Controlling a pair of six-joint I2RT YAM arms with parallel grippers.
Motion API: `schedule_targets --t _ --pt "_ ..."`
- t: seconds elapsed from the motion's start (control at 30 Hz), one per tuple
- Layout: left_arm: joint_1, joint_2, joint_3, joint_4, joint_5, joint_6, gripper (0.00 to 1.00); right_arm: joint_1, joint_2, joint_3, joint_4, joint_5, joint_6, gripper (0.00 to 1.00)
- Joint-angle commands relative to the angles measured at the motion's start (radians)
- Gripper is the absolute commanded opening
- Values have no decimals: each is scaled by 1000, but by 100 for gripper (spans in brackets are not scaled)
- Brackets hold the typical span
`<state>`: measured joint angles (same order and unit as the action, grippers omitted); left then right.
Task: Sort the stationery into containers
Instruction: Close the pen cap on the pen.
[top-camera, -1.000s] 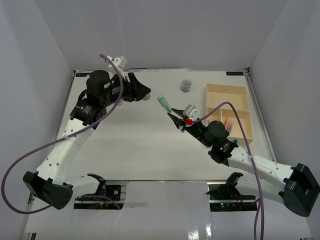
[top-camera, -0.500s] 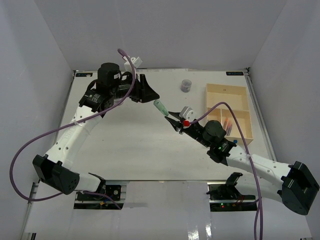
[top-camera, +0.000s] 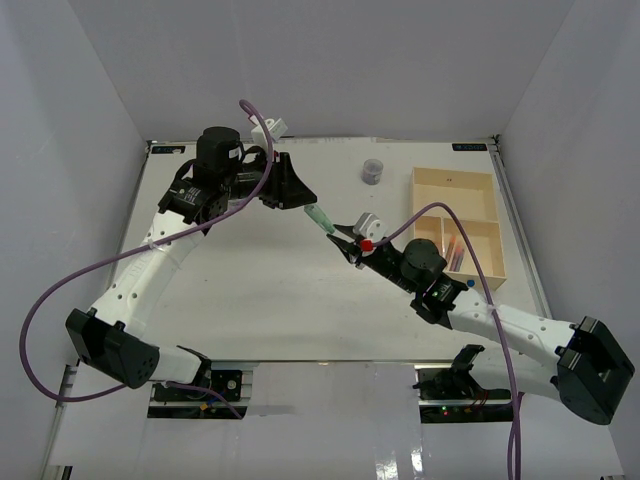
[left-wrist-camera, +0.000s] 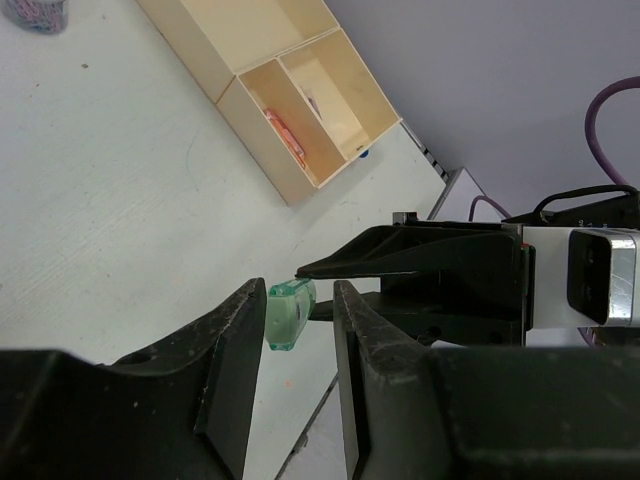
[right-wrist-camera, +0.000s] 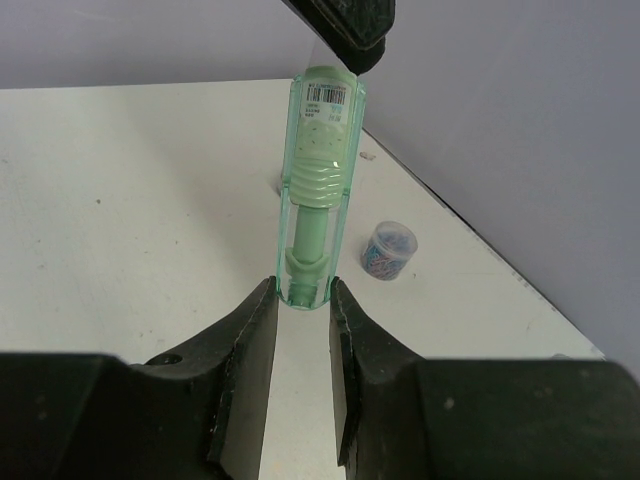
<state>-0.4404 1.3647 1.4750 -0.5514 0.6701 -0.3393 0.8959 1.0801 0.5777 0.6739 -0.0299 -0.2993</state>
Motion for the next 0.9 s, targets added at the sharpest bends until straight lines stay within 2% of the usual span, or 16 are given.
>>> schedule_targets --t 0.0,0.4,0.63,0.87 --pt "2 -23 16 -15 16 20 44 -6 0 51 33 -5 -11 8" --pt "2 -10 8 -36 -9 26 43 -6 9 68 33 -5 -12 8" --pt "0 -9 5 -36 -1 28 33 -5 14 80 41 1 -6 8" --pt "-1 -9 -18 -45 -1 25 31 -5 20 114 56 21 -4 8"
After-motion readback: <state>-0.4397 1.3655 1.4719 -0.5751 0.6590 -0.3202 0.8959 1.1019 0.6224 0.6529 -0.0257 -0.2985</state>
